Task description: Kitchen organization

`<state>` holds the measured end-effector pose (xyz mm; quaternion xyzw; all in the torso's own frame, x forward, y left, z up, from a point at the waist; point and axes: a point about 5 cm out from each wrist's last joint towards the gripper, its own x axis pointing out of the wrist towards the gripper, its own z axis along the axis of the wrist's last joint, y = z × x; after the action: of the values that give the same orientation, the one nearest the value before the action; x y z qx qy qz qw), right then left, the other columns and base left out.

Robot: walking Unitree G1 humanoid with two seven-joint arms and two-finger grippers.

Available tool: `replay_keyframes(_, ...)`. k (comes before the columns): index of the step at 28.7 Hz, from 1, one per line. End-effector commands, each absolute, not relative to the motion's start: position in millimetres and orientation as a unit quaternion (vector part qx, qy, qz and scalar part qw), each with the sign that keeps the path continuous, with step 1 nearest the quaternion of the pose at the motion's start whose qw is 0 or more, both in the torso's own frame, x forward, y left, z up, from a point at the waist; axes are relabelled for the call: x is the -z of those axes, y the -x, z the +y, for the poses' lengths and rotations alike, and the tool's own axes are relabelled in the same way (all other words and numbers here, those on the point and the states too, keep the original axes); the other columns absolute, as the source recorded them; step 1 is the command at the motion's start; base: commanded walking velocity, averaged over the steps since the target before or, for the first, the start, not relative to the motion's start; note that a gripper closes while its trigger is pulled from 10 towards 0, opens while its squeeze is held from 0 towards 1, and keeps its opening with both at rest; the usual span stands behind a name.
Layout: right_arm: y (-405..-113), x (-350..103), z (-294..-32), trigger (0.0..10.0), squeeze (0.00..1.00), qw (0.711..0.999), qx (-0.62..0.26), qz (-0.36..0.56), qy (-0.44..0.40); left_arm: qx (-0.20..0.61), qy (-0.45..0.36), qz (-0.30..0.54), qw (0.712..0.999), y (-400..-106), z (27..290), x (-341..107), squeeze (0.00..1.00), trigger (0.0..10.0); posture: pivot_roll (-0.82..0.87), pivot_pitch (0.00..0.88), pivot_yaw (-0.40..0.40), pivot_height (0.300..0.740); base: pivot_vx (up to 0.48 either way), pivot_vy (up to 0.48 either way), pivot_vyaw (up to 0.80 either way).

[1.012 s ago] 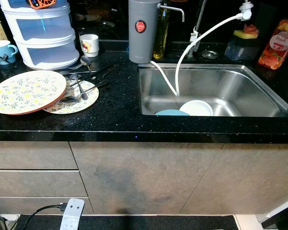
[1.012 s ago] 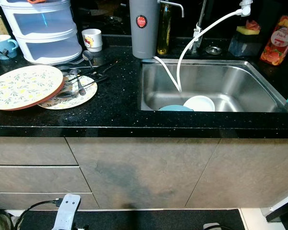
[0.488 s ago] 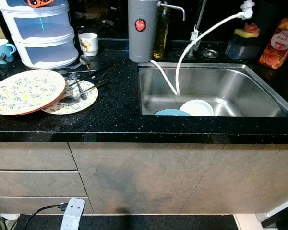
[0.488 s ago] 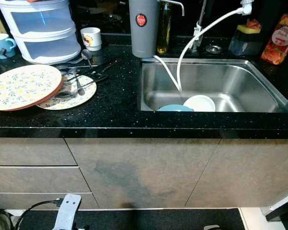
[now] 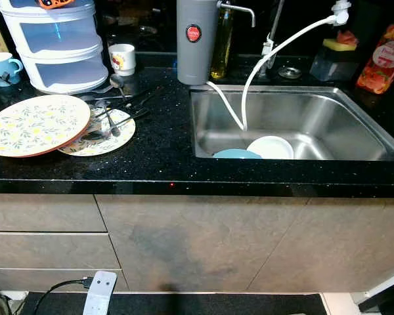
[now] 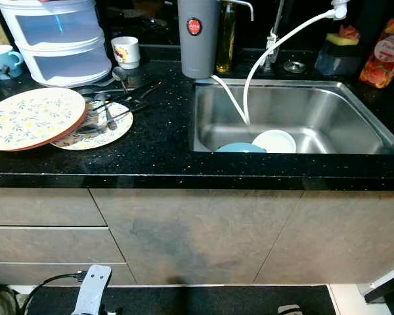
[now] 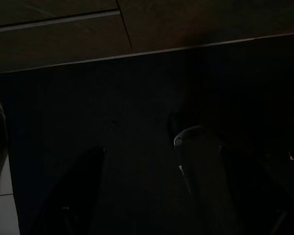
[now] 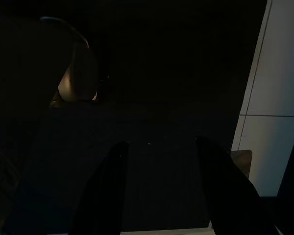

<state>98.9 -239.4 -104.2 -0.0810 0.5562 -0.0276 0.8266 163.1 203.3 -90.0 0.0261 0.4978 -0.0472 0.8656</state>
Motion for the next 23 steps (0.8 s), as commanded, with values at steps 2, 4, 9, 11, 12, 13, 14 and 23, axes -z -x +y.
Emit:
replay_keyframes(2,-98.3,104.6,-239.0,10.0,0.0,0.826,0.035,0.557,0.075,0.055,-0.026,0.5,0.864,-164.6,198.3,90.3,0.0,10.0,-0.07,0.016,-0.001,0.74,0.0,0.0,0.0)
replay_keyframes(4,-98.7,104.6,-238.7,10.0,0.0,0.827,0.036,0.556,0.075,0.056,-0.027,0.5,0.864,-164.6,198.5,90.3,0.0,10.0,-0.08,0.014,0.005,0.74,0.0,0.0,0.0)
replay_keyframes(9,-98.3,104.6,-239.1,10.0,0.0,0.826,0.036,0.558,0.077,0.057,-0.027,0.501,0.863,-164.2,197.9,90.6,0.0,10.0,-0.07,0.0,0.013,0.74,0.0,0.0,0.0)
replay_keyframes(11,-98.3,104.7,-238.8,10.0,0.0,0.825,0.036,0.559,0.077,0.056,-0.026,0.501,0.863,-164.2,198.3,90.5,0.0,10.0,-0.07,0.0,0.013,0.74,0.0,0.0,0.0)
replay_keyframes(12,-98.5,104.7,-238.8,10.0,0.0,0.825,0.036,0.559,0.077,0.055,-0.025,0.501,0.864,-164.5,198.4,90.4,0.0,10.0,-0.07,0.004,0.006,0.74,0.0,0.0,0.0)
replay_keyframes(13,-99.1,104.7,-238.5,10.0,0.0,0.825,0.036,0.558,0.075,0.053,-0.024,0.5,0.864,-165.1,198.9,90.1,0.0,10.0,-0.07,0.003,0.005,0.74,0.0,0.0,0.0)
replay_keyframes(14,-99.4,104.6,-238.3,10.0,0.0,0.826,0.036,0.558,0.074,0.052,-0.024,0.499,0.864,-165.5,199.0,89.9,0.0,10.0,-0.07,0.004,0.004,0.74,0.0,0.0,0.0)
replay_keyframes(23,-100.7,104.4,-238.0,10.0,0.0,0.825,0.029,0.558,0.078,0.052,-0.025,0.497,0.866,-167.1,198.7,89.3,0.0,10.0,-0.07,0.0,-0.01,0.74,0.0,0.0,0.0)
